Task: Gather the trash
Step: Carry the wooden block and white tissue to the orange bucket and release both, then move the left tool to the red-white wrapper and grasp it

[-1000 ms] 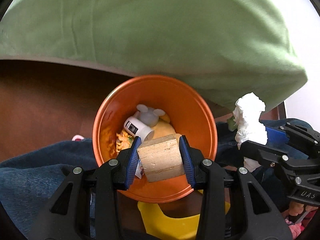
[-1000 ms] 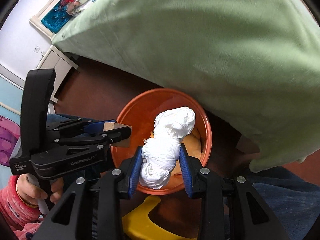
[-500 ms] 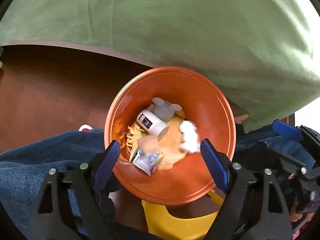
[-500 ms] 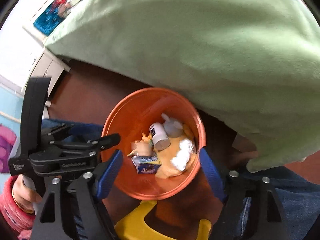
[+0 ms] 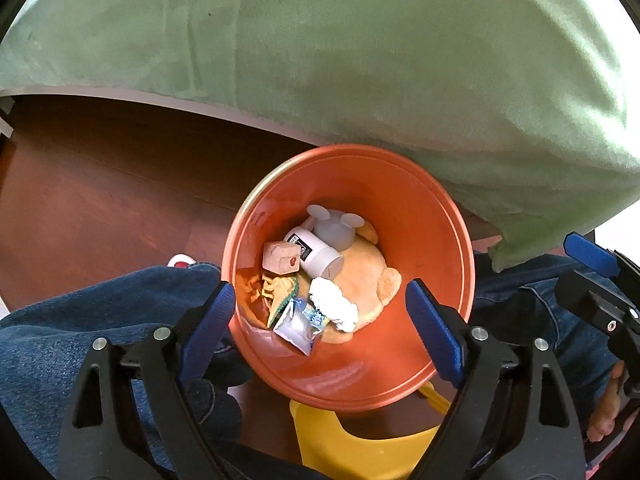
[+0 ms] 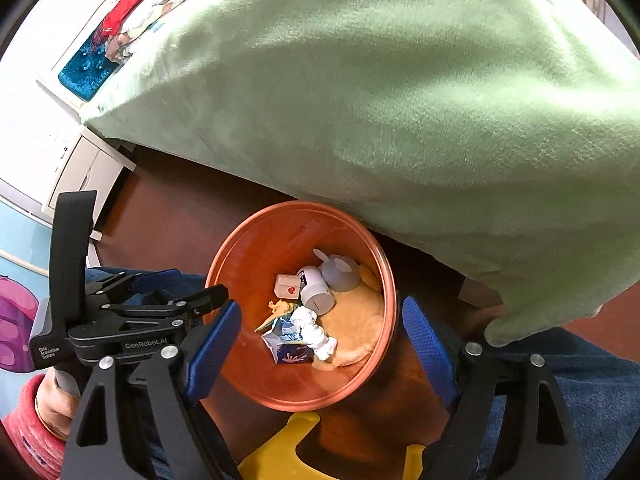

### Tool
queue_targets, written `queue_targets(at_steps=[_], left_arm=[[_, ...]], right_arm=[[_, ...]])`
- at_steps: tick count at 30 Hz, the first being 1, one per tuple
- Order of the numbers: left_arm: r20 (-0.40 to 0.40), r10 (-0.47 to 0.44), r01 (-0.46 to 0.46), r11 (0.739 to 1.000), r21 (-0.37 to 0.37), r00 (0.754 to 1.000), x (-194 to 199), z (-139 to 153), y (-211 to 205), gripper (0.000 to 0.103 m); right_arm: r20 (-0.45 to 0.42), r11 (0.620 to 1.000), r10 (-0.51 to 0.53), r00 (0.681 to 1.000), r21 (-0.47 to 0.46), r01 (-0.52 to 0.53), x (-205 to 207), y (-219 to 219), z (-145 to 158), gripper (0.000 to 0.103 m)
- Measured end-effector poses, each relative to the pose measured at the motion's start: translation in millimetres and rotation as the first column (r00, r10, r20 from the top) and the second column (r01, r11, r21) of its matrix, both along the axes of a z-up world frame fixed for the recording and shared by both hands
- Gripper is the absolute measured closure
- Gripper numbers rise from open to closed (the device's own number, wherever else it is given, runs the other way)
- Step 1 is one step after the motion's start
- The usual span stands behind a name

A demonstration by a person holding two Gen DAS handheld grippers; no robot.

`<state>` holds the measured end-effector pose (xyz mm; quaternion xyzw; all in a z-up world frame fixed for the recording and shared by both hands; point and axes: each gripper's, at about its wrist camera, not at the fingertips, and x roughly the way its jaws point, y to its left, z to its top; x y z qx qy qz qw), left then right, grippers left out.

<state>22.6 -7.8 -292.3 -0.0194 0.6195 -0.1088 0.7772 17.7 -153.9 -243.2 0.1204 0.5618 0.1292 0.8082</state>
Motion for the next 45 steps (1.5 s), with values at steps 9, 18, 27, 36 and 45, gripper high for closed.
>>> queue_targets(at_steps=[9,18,27,36,45], left_arm=[[0.128,0.045,-0.041,0.999,-0.035,0.991,12,48,20,0.018],[0.350,0.120,-0.110,0.993,-0.050,0.929,78,136,51,0.018],[0.478,0.065,-0.035,0.997,-0.072,0.876,208,190,43,0.016],[0.443,-0.007,-0.026,0.997,0.068,0.896,338,176,30,0.016],[0.373,-0.052,0.026,0.997,0.074,0.926,370,175,22,0.071]], right_arm=[[0.087,1.000,0.008,0.996,0.028,-0.010,-5,-3,31,0.021],[0.232,0.996,0.038,0.972,0.075,-0.057,-5,1,81,0.019],[0.260,0.991,0.052,0.964,0.104,-0.082,11,2,94,0.018],[0.280,0.990,0.030,0.960,0.126,-0.068,31,-8,107,0.018],[0.252,0.989,0.025,0.967,0.137,-0.061,56,-11,105,0.017]])
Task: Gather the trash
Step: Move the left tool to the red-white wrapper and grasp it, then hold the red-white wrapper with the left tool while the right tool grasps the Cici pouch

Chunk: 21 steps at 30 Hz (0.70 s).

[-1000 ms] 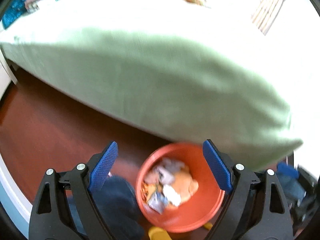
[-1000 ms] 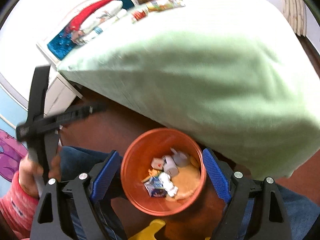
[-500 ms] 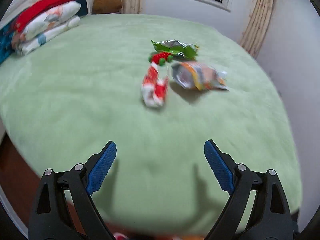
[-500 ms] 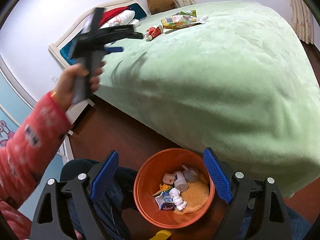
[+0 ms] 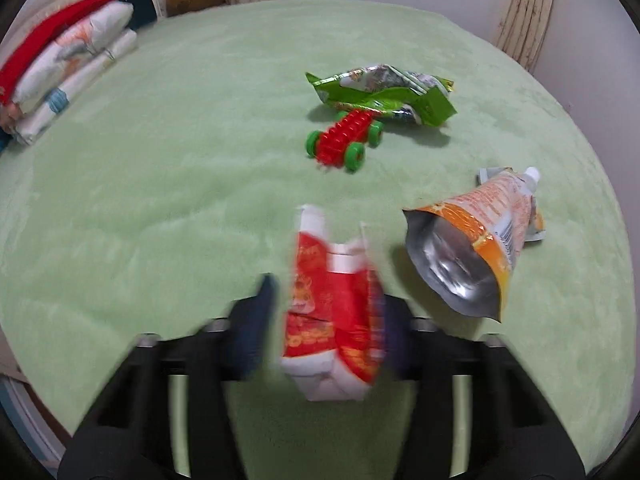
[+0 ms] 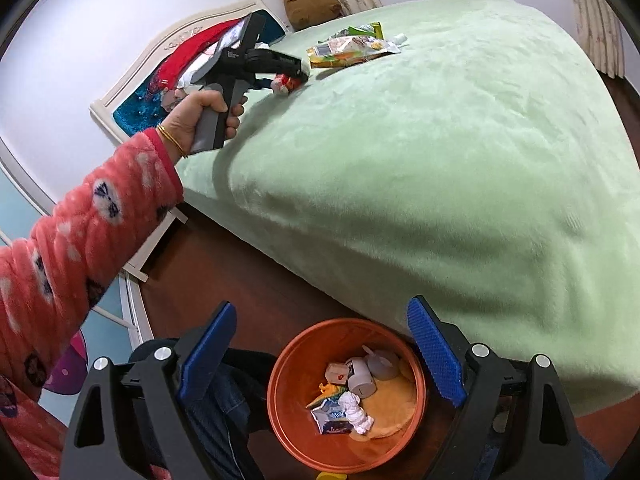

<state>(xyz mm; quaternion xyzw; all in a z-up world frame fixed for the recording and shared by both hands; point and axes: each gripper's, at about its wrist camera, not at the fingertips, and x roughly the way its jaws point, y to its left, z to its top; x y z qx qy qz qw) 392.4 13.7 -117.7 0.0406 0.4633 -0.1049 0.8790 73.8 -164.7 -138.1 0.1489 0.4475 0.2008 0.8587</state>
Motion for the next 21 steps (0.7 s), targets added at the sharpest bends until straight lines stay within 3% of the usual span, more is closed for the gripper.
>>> queue_targets(at_steps=[8,15,18,21], left_arm=[[0.098,-0.005,0.009,0.999,-0.040,0.995,-50,20,17,0.073],[0.187,-0.014,0.022,0.999,-0.038,0.982,-127,32,44,0.073],[0.217,-0.010,0.018,0.999,-0.033,0.976,-153,38,61,0.073],[0.224,-0.001,0.012,0.999,-0.048,0.975,-173,42,78,0.073]], right_arm=[[0.043,0.999,0.008,0.999,0.048,-0.010,31,-4,32,0.017],[0.044,0.989,-0.047,0.998,0.141,0.040,121,4,78,0.016],[-0.033,0.973,-0.095,0.995,0.207,0.099,171,12,82,0.015],[-0.132,0.959,-0.174,0.976,0.204,0.199,229,24,83,0.015]])
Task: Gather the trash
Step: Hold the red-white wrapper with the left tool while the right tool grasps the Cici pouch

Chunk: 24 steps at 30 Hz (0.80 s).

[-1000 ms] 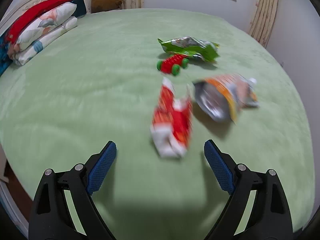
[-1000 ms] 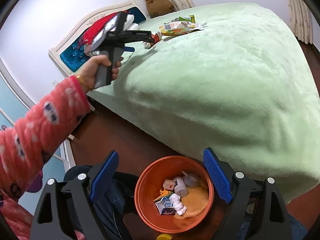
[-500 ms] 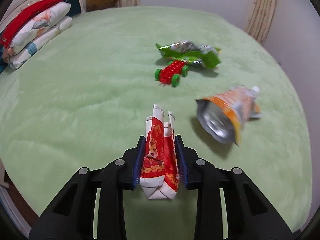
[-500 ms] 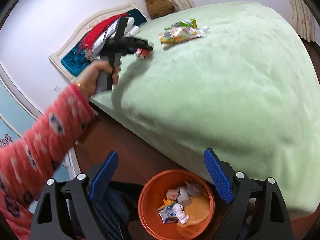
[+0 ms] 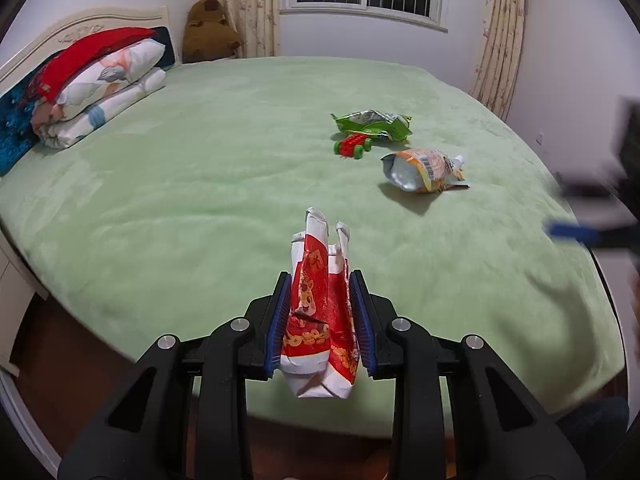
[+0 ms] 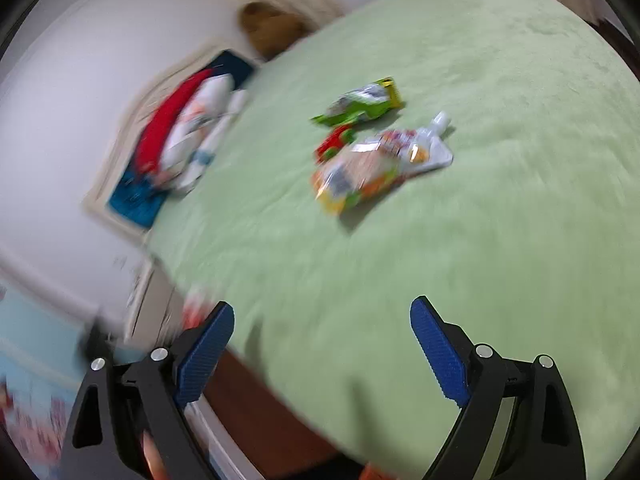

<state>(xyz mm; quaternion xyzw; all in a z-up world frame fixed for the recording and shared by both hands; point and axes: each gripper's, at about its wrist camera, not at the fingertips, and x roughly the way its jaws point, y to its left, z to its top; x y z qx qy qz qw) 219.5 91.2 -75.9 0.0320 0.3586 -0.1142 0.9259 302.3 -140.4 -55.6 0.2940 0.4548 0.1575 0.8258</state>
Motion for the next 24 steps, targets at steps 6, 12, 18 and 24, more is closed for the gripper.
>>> queue_targets(at_steps=[6,12,18,24], left_arm=[[0.032,0.014,-0.014,1.000,-0.014,0.999,-28,3,25,0.073],[0.036,0.024,-0.023,0.999,-0.035,0.999,-42,0,41,0.073],[0.028,0.038,-0.036,0.998,-0.060,0.999,-43,-4,48,0.073],[0.015,0.026,-0.025,0.996,-0.082,1.000,-49,-7,45,0.073]], right_arm=[[-0.259,0.977,-0.163,0.952,0.093,0.192,94,2,-27,0.015],[-0.443,0.927,-0.305,0.843,0.067,0.370,144,1,-60,0.015],[-0.407,0.916,-0.396,0.823,-0.114,0.384,158,16,-67,0.032],[-0.313,0.942,-0.336,0.888,-0.134,0.309,139,20,-53,0.043]])
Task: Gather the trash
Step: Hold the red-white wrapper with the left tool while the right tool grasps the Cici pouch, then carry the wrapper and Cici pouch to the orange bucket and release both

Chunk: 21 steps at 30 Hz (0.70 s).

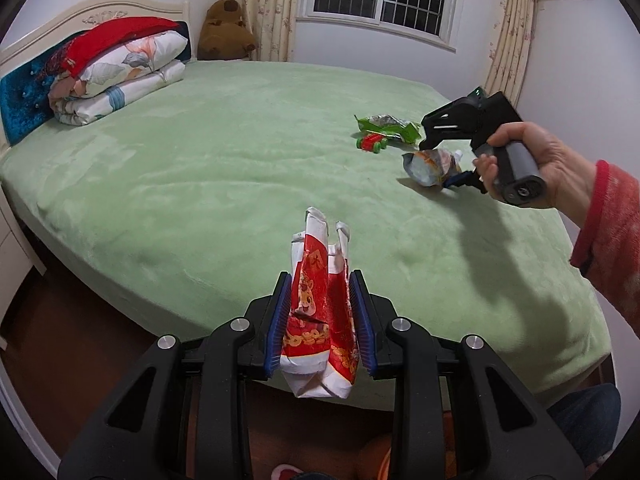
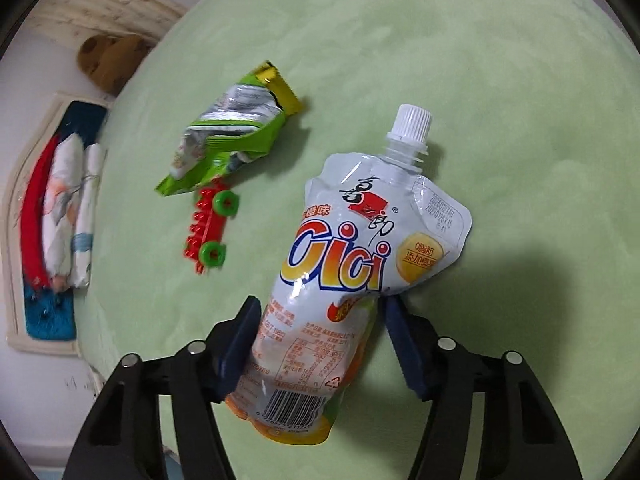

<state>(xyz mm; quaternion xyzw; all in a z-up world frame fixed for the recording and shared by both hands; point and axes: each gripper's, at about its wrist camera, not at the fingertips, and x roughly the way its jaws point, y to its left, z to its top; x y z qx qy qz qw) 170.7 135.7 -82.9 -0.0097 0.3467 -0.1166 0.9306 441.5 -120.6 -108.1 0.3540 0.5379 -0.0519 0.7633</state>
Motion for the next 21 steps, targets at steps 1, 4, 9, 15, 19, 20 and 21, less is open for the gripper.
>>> queue_targets(at_steps=[1,4,9,15,19,20,21], left_arm=[[-0.005,-0.006,0.006,1.000,-0.006,1.000,-2,0,-3,0.073],[-0.006,-0.021,0.021,1.000,-0.006,1.000,-11,2,-11,0.073],[-0.008,-0.049,0.049,0.999,-0.010,0.999,-31,8,-31,0.073],[-0.011,-0.085,0.085,0.996,-0.021,0.996,-65,18,-58,0.073],[-0.026,-0.108,0.108,0.994,-0.022,0.994,-90,18,-74,0.073],[-0.031,-0.114,0.113,0.993,-0.021,0.993,-98,17,-78,0.073],[-0.035,-0.119,0.118,0.993,-0.021,0.992,-103,16,-80,0.073]], right_arm=[[0.023,1.000,0.022,0.999,-0.021,-0.022,-6,0,7,0.043],[0.099,0.989,0.115,0.988,-0.107,-0.104,-30,0,32,0.043],[0.215,0.932,0.305,0.928,-0.266,-0.245,-110,2,78,0.044],[0.252,0.875,0.446,0.859,-0.327,-0.358,-212,-7,99,0.044],[0.244,0.825,0.532,0.810,-0.363,-0.433,-275,-2,96,0.044],[0.240,0.817,0.546,0.802,-0.365,-0.447,-286,-2,94,0.044],[0.234,0.802,0.567,0.790,-0.374,-0.465,-306,-1,91,0.044]])
